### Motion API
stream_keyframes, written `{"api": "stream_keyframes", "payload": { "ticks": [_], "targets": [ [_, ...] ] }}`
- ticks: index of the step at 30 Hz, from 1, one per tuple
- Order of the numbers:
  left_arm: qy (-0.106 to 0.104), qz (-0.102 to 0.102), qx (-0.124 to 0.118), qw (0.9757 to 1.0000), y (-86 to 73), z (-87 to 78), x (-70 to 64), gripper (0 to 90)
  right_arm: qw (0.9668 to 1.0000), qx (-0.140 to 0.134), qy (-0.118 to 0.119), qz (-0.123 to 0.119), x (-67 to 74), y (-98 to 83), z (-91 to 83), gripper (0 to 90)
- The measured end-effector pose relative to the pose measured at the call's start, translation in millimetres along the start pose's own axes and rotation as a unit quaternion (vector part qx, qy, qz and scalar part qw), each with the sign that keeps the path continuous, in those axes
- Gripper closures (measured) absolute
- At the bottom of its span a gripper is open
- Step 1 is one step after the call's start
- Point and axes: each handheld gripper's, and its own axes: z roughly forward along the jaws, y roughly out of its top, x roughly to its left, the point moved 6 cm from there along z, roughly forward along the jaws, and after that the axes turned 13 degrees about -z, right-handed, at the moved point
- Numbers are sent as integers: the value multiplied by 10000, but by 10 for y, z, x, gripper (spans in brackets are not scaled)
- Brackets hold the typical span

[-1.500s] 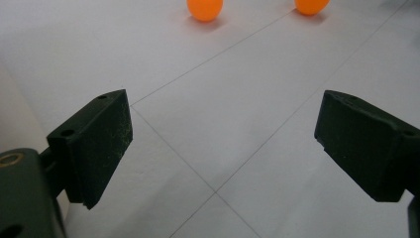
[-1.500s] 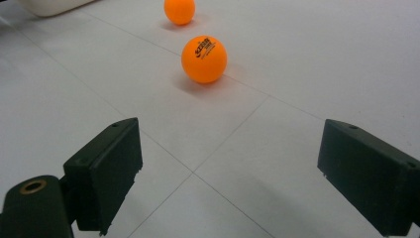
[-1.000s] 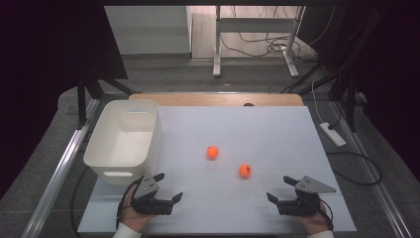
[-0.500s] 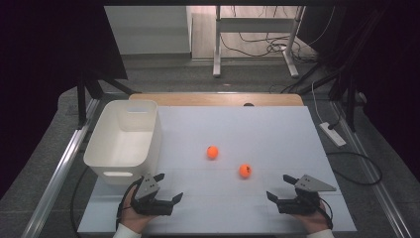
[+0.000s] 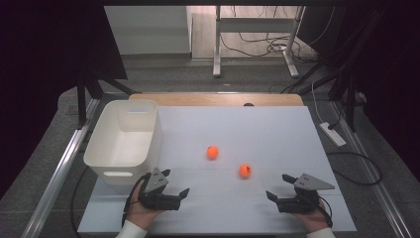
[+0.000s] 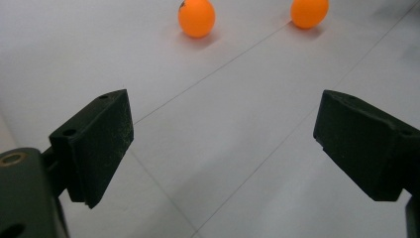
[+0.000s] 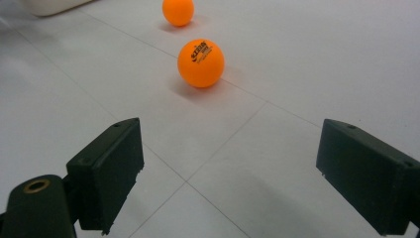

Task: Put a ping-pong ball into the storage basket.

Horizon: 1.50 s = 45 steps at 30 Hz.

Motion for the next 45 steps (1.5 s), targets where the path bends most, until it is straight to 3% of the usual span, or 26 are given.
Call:
{"api": "stream_keyframes", "payload": {
  "ticks": [16,20,28,32,40,45],
  "targets": [
    [-39,145,-39,9999,242,67,-103,95,10000,2,4,-37,9,-6,-6,107],
    [-10,219,57,9997,295,100,-126,95,10000,9,9,-16,7,-5,5,106],
    [-55,176,80,9998,361,165,-153,95,10000,4,23,-25,5,-6,12,107],
    [-157,37,-49,9999,403,202,-167,96,10000,-15,44,-9,4,-2,15,107],
    [-241,159,-49,9996,525,272,-249,97,10000,-3,39,-3,-3,-1,18,107],
    [-289,75,-181,9994,624,312,-258,98,10000,10,34,-2,-7,-7,21,107]
  ]
}}
